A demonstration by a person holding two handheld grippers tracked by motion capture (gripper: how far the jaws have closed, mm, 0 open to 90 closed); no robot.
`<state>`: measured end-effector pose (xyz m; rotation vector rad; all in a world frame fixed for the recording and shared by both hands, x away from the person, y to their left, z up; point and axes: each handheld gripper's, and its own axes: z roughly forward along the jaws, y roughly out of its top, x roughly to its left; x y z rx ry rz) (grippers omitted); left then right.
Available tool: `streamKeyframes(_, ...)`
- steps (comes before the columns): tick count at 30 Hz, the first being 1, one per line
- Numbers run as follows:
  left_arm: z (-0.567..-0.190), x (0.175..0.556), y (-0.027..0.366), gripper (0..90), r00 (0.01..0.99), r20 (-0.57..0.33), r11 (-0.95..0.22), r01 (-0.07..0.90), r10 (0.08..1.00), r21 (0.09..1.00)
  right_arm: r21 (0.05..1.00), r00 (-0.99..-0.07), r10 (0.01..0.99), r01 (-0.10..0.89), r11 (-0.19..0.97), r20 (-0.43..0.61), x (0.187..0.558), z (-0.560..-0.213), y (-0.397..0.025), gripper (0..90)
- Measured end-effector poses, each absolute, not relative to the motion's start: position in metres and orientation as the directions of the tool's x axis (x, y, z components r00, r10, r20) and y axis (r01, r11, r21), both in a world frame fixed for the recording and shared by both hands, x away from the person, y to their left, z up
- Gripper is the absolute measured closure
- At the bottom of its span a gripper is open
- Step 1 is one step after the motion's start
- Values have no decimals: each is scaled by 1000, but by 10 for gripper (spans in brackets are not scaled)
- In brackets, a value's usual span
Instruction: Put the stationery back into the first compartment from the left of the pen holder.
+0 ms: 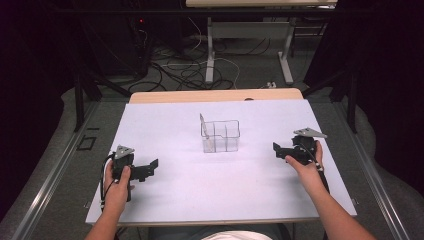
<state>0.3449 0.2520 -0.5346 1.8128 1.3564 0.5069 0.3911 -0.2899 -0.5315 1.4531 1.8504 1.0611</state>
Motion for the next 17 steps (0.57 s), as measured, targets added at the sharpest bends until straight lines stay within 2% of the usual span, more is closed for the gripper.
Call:
streamKeyframes(7,-534,345,253,2,343,-138,-107,608,929,787,830,-250,967,551,91,60,394,-542,-299,0)
streamKeyframes(10,-534,345,253,2,343,-139,-107,608,929,786,824,-277,960,551,130,34,394,-545,-302,0)
streamKeyframes(17,-534,346,254,2,336,-139,-103,609,932,786,813,-276,961,564,144,22,395,-549,-303,0)
